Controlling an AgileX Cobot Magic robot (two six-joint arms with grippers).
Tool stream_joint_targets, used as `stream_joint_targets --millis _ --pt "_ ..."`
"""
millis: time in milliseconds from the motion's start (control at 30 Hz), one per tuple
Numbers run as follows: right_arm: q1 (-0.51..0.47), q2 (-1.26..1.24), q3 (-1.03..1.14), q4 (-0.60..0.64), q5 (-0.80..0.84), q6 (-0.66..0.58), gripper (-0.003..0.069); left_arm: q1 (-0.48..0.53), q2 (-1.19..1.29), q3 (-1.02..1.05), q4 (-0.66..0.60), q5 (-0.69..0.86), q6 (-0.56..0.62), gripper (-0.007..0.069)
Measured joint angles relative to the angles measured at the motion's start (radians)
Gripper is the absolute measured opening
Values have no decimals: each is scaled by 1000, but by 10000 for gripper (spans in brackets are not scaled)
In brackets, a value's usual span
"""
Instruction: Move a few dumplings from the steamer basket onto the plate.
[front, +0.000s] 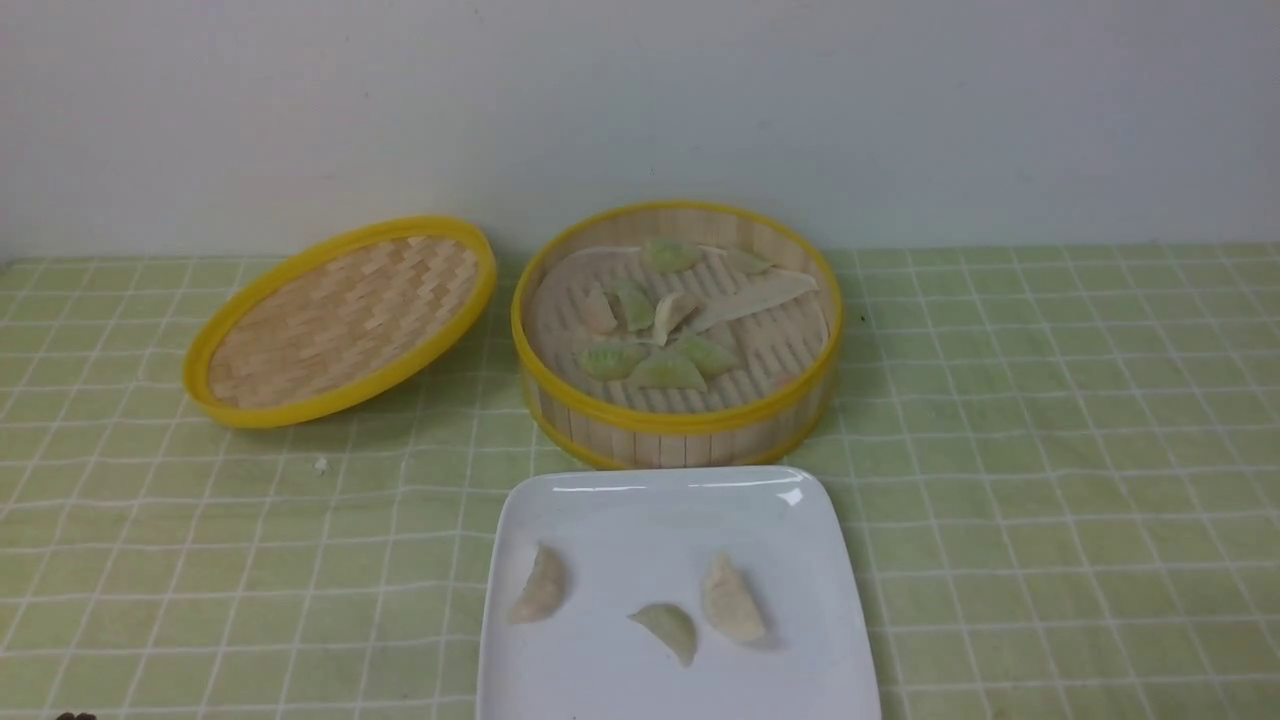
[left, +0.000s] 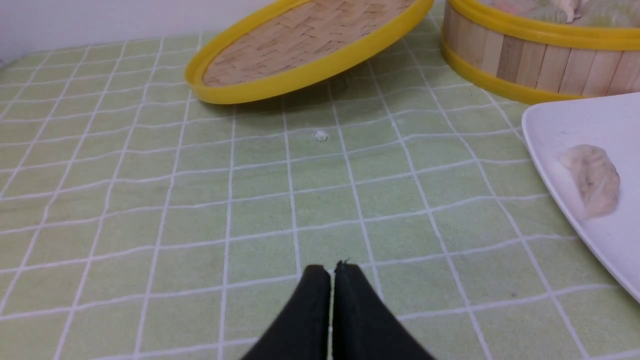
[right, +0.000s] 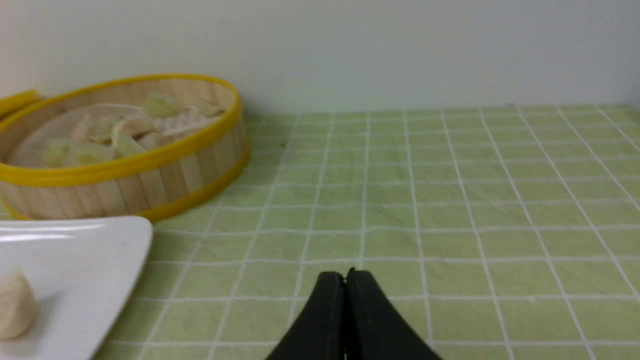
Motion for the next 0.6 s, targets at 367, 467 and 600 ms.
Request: stream_joint_targets --millis 367,467,600 --pt "-35 0 1 -3 11 -1 -15 0 0 0 1 -1 0 -6" --pt "-35 0 1 -3 11 -1 -15 0 0 0 1 -1 0 -6" --pt "-35 0 1 -4 11 -1 -15 0 0 0 1 -1 0 -6"
